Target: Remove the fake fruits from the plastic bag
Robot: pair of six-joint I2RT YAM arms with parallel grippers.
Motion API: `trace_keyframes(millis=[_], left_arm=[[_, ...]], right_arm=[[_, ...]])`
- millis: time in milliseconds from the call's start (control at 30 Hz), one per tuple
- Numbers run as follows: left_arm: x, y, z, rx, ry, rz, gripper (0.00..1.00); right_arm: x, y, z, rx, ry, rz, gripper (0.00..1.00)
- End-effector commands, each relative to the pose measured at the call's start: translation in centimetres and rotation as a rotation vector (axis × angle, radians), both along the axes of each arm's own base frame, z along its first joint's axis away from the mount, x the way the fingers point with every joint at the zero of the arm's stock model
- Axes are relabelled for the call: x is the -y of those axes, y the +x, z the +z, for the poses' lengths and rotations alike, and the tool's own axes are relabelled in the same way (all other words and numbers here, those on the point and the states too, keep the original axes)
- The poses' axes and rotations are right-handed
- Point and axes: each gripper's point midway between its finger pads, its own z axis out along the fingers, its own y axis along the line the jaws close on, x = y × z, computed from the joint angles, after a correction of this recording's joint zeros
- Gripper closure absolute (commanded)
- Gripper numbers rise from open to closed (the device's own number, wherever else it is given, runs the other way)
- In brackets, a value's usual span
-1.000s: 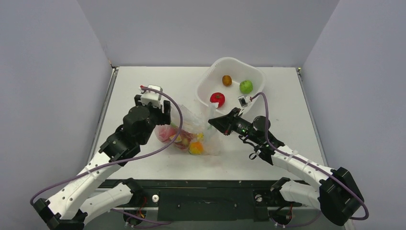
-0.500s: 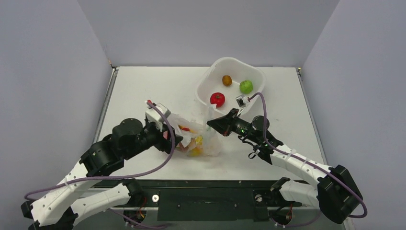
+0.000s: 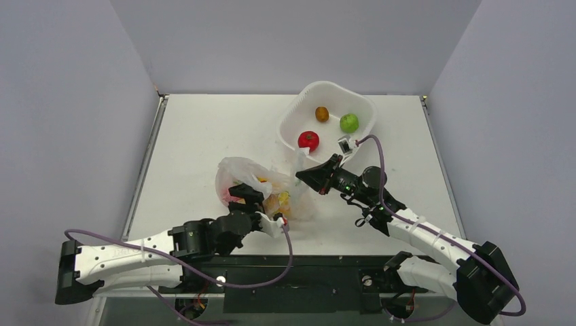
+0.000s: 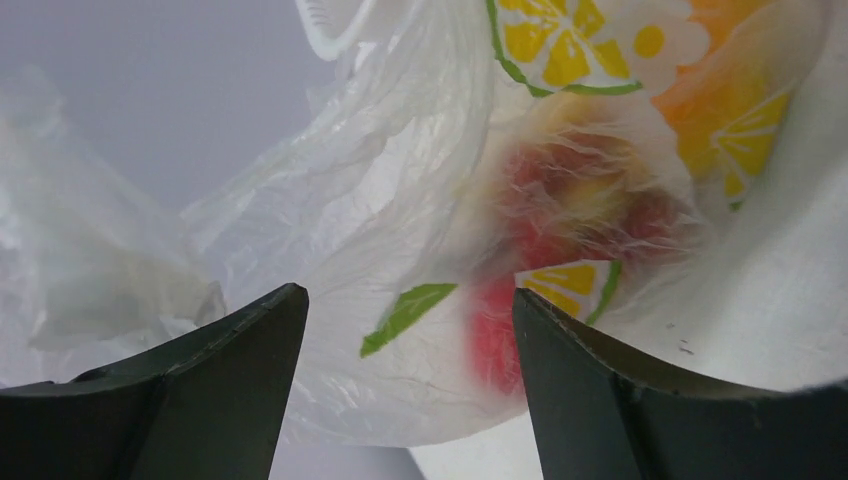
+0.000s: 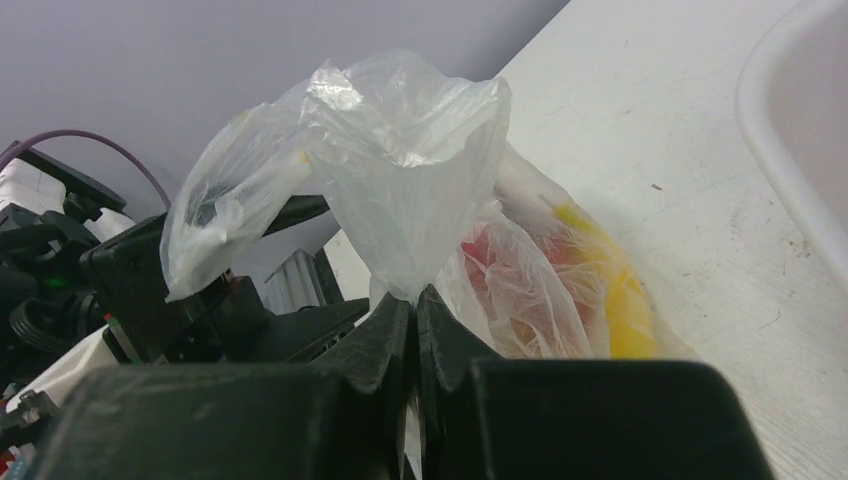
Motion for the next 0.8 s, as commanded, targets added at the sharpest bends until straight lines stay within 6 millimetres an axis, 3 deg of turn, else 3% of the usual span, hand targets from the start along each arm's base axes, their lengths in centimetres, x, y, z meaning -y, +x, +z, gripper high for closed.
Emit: trace_keyframes(millis=[0, 133, 367, 400, 567, 767], left_arm=[[1.0, 2.8, 7.8, 0.302, -0.097, 0.109, 0.27], [0.4, 3.3, 8.4, 0.341, -0.093, 0.171, 0.29], [-2.3, 3.1, 10.3, 0.339, -0.167, 0.251, 0.29], [-2.3, 3.0, 9.8, 0.317, -0.137, 0.229, 0.29], [-3.5, 3.1, 11.8, 0.243, -0.332, 0.277, 0.3], [-3.9, 4.8, 12.3, 0.156, -0.413, 0.399, 0.27]], right_arm=[[0.3, 0.0, 1.4, 0.072, 0.015, -0.016, 1.0], [0.1, 0.0, 1.5, 0.067, 0.023, -0.008, 1.0], [0.2, -0.1, 1.6, 0.067, 0.029, -0.01, 1.0], [0.2, -0.1, 1.7, 0.066, 0.031, -0.009, 1.0], [0.1, -0.1, 1.6, 0.061, 0.037, -0.001, 1.0], [0.1, -0.1, 1.6, 0.059, 0.04, -0.001, 1.0]])
